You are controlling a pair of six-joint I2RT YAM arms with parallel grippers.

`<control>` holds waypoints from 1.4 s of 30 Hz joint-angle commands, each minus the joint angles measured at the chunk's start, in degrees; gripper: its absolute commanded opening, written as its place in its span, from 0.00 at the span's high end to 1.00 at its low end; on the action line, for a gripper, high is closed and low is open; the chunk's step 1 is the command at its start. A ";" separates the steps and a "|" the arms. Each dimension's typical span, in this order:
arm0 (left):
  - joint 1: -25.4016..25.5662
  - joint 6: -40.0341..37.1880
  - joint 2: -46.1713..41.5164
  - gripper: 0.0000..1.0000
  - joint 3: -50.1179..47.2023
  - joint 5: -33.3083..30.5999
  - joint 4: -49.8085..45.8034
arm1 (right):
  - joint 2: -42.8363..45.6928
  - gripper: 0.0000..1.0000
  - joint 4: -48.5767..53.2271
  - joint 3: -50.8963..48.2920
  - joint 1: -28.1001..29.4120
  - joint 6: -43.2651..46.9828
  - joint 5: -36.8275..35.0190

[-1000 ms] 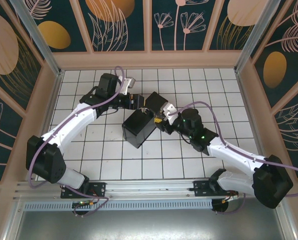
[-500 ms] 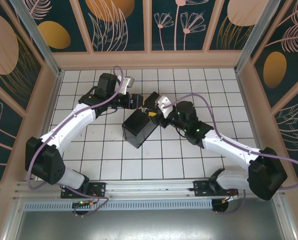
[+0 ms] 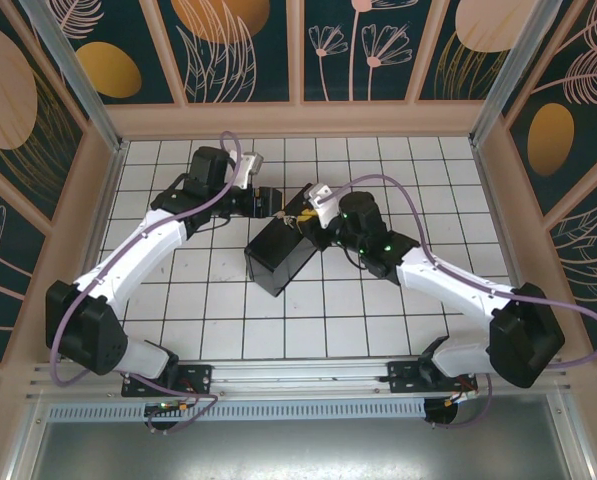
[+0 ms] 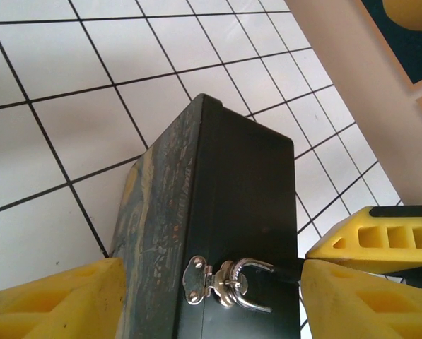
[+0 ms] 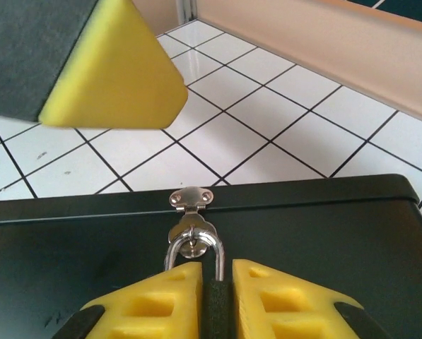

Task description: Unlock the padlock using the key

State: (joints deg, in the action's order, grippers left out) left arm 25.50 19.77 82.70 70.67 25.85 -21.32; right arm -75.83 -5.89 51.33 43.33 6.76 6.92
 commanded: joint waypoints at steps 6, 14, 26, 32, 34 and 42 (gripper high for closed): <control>-0.32 -0.86 -3.13 0.33 -1.70 -2.30 -1.96 | -0.47 0.79 9.74 4.42 1.06 -9.48 -2.96; -0.60 -1.22 -2.91 0.33 -1.59 -1.73 -1.36 | -0.72 0.69 13.88 6.84 0.78 -7.64 -2.35; -0.67 0.27 -5.13 0.32 -7.51 0.33 -0.68 | -3.99 0.97 18.39 9.76 1.14 -19.77 -2.59; -0.54 0.24 -5.38 0.33 -9.26 5.03 0.38 | 0.30 1.00 13.82 5.20 1.21 -33.39 -1.10; -0.40 0.52 -5.71 0.34 -10.35 6.47 1.05 | 1.33 1.00 12.33 3.77 1.23 -37.97 -0.70; -0.33 0.45 -5.94 0.38 -12.75 7.07 1.38 | 3.27 1.00 5.22 0.02 2.22 -52.86 -1.66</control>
State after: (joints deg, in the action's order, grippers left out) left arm 25.39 19.86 77.28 58.59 31.24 -21.58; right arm -73.76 1.56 51.90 44.21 -38.17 6.00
